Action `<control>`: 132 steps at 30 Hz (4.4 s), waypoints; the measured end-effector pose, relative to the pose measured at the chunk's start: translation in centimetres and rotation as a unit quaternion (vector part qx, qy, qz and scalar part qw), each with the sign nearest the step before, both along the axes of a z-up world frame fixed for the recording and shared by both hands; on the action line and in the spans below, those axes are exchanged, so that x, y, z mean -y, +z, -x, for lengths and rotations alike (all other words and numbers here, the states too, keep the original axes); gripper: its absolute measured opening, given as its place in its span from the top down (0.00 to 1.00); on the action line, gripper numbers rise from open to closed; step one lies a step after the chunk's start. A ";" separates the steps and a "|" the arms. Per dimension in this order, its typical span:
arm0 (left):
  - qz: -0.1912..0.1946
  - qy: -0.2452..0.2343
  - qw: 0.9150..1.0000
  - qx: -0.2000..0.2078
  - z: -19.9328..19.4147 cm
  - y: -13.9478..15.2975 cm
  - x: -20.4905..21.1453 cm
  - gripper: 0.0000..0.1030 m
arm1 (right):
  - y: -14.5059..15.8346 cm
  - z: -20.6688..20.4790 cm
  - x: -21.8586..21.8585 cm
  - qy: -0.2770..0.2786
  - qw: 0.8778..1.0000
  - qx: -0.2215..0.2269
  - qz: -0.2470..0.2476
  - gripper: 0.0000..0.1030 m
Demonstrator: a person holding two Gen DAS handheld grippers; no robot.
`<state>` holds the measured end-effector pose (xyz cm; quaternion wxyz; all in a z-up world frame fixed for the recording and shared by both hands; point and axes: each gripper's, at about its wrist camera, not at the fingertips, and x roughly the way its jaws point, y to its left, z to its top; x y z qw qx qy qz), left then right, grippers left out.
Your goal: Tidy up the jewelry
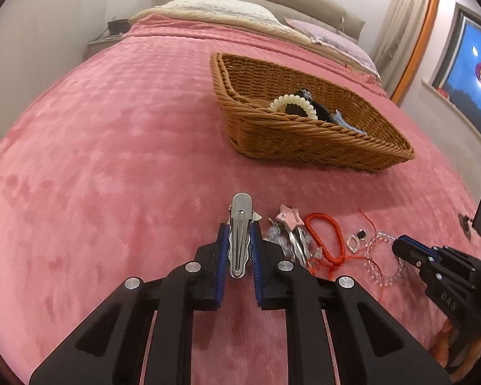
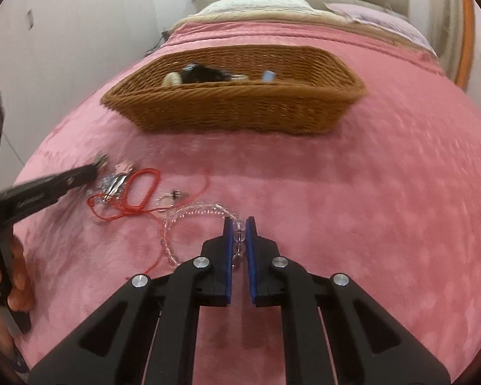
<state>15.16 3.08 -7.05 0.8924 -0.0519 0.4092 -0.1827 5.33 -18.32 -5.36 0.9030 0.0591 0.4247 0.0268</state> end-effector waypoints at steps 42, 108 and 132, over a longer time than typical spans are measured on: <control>0.106 -0.046 0.982 0.149 5.2 11.4 1.5 0.89 | 12.4 1.1 1.6 0.043 0.994 0.098 -0.020 0.94; 0.074 -0.032 0.997 0.019 0.6 1.2 1.1 0.58 | 1.6 -3.4 -1.6 0.059 0.996 0.026 -0.062 0.65; 0.078 -0.037 0.995 -0.043 -1.0 -1.2 1.1 0.68 | 0.1 -4.0 -4.9 0.097 0.995 -0.003 0.009 0.83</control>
